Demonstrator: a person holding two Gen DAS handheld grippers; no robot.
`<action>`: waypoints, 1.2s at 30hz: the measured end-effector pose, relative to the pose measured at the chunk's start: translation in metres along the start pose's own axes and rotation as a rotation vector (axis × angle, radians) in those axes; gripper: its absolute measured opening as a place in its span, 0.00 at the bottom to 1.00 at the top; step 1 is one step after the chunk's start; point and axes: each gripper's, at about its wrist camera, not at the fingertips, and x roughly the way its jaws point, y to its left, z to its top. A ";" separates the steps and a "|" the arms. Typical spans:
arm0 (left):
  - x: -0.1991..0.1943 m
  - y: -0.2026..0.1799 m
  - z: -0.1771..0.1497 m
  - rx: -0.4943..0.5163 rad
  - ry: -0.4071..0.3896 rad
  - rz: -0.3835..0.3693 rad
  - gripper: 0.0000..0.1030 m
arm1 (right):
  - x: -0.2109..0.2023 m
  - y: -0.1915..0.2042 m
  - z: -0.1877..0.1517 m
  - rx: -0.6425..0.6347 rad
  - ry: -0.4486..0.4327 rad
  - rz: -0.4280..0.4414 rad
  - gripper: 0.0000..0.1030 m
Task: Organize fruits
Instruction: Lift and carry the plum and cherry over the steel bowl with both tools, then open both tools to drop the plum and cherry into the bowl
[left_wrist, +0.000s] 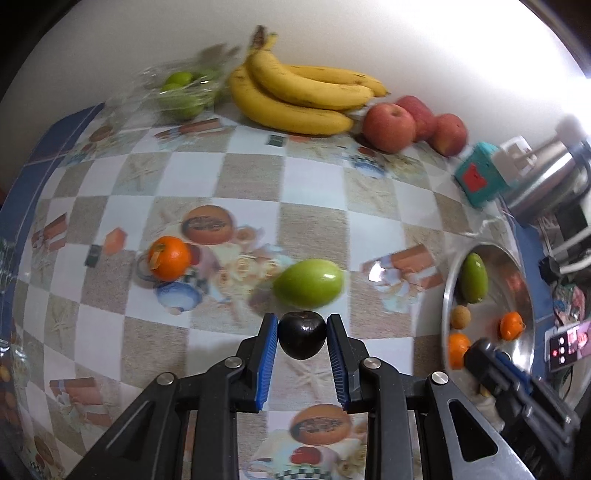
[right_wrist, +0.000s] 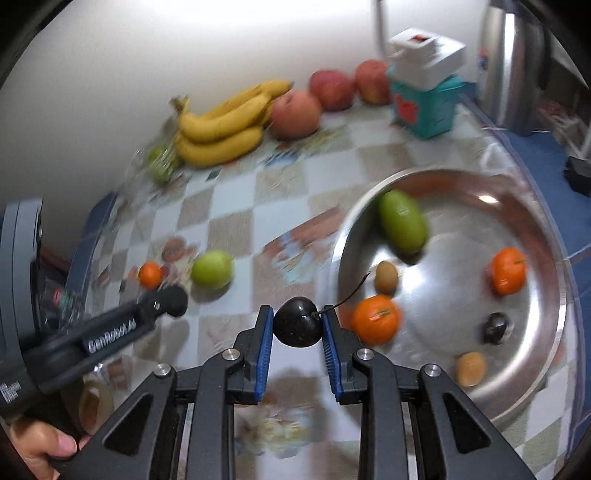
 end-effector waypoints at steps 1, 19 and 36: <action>0.001 -0.008 -0.001 0.019 0.002 -0.013 0.28 | -0.002 -0.008 0.001 0.017 -0.008 -0.024 0.26; 0.016 -0.135 -0.017 0.332 -0.036 -0.197 0.28 | -0.014 -0.110 -0.002 0.276 -0.053 -0.122 0.27; 0.045 -0.160 -0.015 0.359 0.001 -0.240 0.29 | -0.004 -0.138 0.000 0.345 -0.043 -0.112 0.27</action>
